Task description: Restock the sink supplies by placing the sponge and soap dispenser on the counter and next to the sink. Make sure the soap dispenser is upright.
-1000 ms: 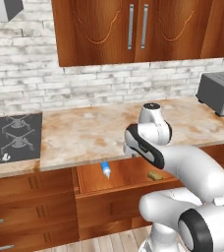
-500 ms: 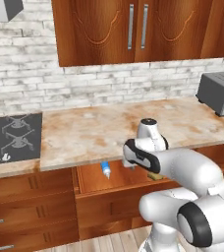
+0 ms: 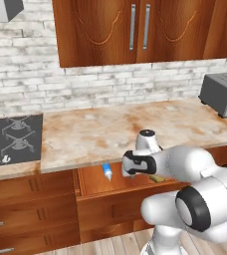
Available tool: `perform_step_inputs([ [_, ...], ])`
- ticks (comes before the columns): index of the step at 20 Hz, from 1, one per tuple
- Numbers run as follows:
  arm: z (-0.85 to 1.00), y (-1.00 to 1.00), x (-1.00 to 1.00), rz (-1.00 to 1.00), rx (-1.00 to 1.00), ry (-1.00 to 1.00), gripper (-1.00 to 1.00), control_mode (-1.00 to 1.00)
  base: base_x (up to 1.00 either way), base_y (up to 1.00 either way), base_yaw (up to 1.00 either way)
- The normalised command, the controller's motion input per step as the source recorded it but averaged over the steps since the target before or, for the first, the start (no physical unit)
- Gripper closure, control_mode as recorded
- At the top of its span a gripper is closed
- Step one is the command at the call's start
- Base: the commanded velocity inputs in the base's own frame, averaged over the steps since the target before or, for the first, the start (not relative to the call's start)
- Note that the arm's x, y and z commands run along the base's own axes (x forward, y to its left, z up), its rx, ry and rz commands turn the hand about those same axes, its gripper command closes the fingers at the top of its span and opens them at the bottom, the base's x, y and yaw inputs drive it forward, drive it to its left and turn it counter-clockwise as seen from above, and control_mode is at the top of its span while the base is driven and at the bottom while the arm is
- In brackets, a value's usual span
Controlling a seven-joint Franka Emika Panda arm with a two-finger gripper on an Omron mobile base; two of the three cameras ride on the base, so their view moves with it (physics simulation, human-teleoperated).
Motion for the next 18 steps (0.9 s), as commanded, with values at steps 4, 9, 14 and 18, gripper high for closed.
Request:
perform_step_inputs([
  [4, -0.45, 0.03, 0.03, 0.0, 0.0, 0.03, -1.0, -1.0, 0.0, 0.0, 0.0],
  [9, -0.43, 0.0, 0.0, 0.0, 0.0, 0.03, -1.0, -1.0, 0.0, 0.0, 0.0],
  [14, -0.29, 0.0, -0.09, 0.0, 0.0, 0.02, -1.0, -1.0, 0.0, 0.0, 0.0],
  [18, -0.13, 0.0, -0.35, 0.0, 0.0, 0.02, -1.0, -1.0, 0.0, 0.0, 0.0],
])
